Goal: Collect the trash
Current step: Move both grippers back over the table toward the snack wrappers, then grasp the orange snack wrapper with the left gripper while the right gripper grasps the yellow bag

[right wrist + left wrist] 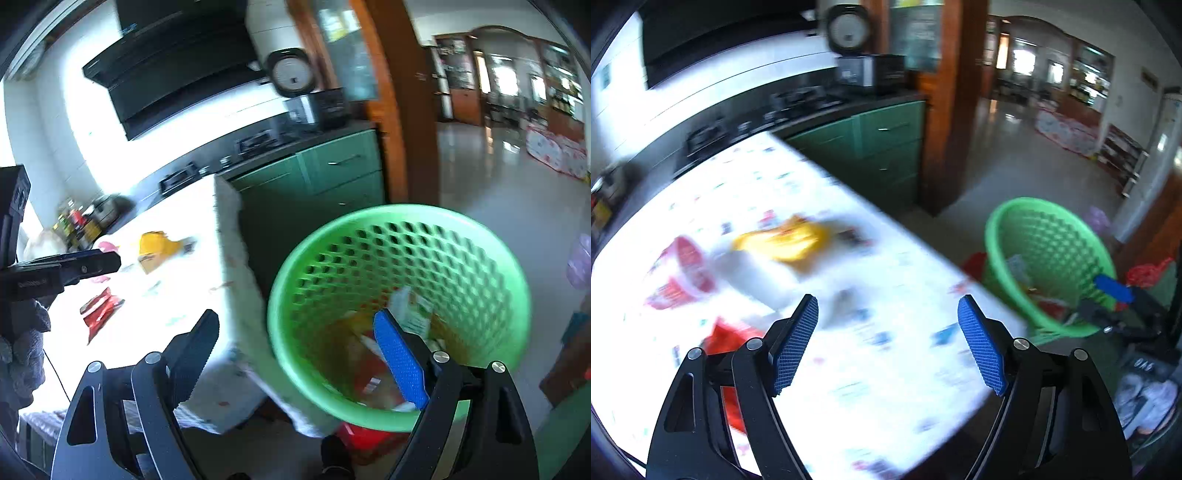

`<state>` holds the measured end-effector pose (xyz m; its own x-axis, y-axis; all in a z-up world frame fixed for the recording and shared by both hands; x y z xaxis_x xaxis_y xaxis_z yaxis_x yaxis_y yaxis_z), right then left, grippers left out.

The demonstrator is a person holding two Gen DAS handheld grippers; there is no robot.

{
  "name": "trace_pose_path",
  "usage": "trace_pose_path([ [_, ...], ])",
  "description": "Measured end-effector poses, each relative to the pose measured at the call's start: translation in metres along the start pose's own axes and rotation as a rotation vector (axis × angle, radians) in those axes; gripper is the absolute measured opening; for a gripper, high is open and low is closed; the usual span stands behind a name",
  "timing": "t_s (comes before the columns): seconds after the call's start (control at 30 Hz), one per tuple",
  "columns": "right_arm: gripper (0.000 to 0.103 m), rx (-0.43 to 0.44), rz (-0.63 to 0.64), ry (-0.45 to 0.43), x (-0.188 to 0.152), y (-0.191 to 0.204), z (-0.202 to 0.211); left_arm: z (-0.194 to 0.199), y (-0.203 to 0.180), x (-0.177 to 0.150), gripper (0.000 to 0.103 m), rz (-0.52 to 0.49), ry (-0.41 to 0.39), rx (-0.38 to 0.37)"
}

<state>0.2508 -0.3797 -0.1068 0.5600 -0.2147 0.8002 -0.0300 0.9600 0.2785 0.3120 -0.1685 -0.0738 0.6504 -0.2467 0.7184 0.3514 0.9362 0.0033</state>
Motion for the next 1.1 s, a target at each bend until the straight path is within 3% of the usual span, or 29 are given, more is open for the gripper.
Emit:
trace_pose_path([
  [0.3,0.083,0.114,0.08,0.042,0.013,0.076,-0.033,0.009,0.127,-0.037,0.086,0.094,0.054,0.162],
  [0.47,0.083,0.163,0.117,0.072,0.021,0.11,-0.055,-0.003,0.168,-0.053,0.086,0.149,0.101,0.16],
  [0.83,0.083,0.213,0.201,0.128,0.032,0.159,-0.103,-0.045,0.186,-0.074,0.086,0.179,0.194,0.061],
  [0.93,0.083,0.22,0.214,0.133,0.035,0.167,-0.113,-0.051,0.185,-0.076,0.081,0.195,0.2,0.024],
  [1.1,0.083,0.247,0.227,0.145,0.041,0.186,-0.131,-0.054,0.179,-0.077,0.063,0.169,0.197,-0.005],
])
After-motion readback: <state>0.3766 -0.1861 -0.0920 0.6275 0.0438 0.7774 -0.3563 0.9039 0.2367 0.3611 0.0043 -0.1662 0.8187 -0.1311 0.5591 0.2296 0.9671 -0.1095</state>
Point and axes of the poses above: each gripper's, at about its wrist camera, not at the fingertips, and z roughly against the way its jaws point, y to its left, x to its top, the point moved 9 cm from there along -z, roughly the way its jaws point, and after that the axes turned 4 degrees about -y, right-handed, at the moved point
